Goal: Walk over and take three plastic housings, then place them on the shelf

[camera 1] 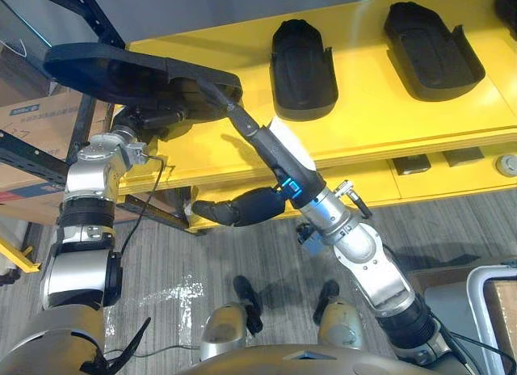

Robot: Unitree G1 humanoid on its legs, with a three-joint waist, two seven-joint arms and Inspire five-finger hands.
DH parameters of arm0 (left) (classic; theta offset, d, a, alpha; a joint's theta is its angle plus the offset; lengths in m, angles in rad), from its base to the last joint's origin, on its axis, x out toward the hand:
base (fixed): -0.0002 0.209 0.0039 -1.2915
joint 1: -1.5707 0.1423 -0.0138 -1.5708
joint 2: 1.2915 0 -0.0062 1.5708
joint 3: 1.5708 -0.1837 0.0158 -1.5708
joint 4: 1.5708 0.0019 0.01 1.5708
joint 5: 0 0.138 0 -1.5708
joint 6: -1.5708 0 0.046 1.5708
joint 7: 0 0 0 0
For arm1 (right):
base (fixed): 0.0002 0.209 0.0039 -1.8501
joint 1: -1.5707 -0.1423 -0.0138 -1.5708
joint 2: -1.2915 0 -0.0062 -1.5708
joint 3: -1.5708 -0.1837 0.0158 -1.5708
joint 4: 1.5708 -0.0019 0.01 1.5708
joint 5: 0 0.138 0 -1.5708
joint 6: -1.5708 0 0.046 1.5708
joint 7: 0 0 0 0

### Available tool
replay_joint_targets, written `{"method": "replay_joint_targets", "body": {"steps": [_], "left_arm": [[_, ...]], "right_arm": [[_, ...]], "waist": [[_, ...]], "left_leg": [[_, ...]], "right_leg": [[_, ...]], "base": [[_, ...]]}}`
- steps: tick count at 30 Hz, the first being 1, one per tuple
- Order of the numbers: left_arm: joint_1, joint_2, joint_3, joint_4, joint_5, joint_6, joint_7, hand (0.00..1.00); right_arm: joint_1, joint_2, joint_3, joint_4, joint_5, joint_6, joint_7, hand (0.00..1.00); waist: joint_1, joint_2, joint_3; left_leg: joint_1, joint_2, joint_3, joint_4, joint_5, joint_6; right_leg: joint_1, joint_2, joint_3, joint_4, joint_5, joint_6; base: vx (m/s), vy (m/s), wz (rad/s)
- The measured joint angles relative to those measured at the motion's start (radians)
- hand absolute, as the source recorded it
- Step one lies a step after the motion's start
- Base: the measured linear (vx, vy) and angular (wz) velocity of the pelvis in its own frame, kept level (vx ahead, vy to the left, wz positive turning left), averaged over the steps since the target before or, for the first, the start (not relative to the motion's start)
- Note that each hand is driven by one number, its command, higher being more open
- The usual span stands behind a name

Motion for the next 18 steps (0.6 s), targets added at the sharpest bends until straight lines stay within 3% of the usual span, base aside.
{"method": "replay_joint_targets", "body": {"steps": [4,6,10,15,18], "left_arm": [[0.001,-0.001,-0.002,0.000,0.000,0.003,0.000,0.00],[0.000,-0.005,-0.003,0.000,0.000,0.013,-0.004,0.00],[0.000,-0.006,-0.036,0.002,0.002,0.044,-0.026,0.00],[-0.003,-0.009,-0.101,0.001,0.011,0.083,-0.072,0.00],[-0.021,-0.032,-0.129,0.002,0.017,0.118,-0.080,0.00]], "right_arm": [[-0.117,-0.026,-0.050,0.015,-0.135,0.000,-0.113,1.00],[-0.250,-0.036,-0.105,0.036,-0.183,0.009,-0.187,1.00],[-0.417,-0.088,-0.161,0.069,-0.218,0.046,-0.225,1.00],[-0.521,-0.123,-0.131,0.200,-0.164,0.081,-0.168,1.00],[-0.632,-0.139,-0.054,0.367,-0.064,0.121,-0.026,1.00]], "waist": [[0.000,0.000,-0.001],[0.000,-0.001,-0.002],[0.004,-0.011,-0.035],[0.008,-0.027,-0.082],[0.022,-0.027,-0.082]], "left_leg": [[0.002,0.000,0.000,-0.002,0.005,0.001],[0.005,0.000,0.000,-0.007,0.011,0.001],[0.015,-0.002,-0.006,-0.020,0.017,0.000],[0.024,-0.003,-0.024,-0.039,0.028,-0.002],[0.040,-0.001,-0.037,-0.050,0.040,-0.003]], "right_leg": [[0.000,0.000,0.000,0.000,0.004,-0.001],[0.003,0.000,-0.002,0.000,0.006,-0.003],[0.016,0.002,-0.011,-0.007,0.007,-0.003],[0.037,0.009,-0.032,-0.022,0.008,-0.001],[0.062,0.013,-0.048,-0.031,0.008,-0.001]], "base": [[-0.02,0.005,0.00],[-0.03,0.005,0.01],[0.00,0.004,0.04],[0.01,0.003,0.10],[-0.05,0.001,0.12]]}}
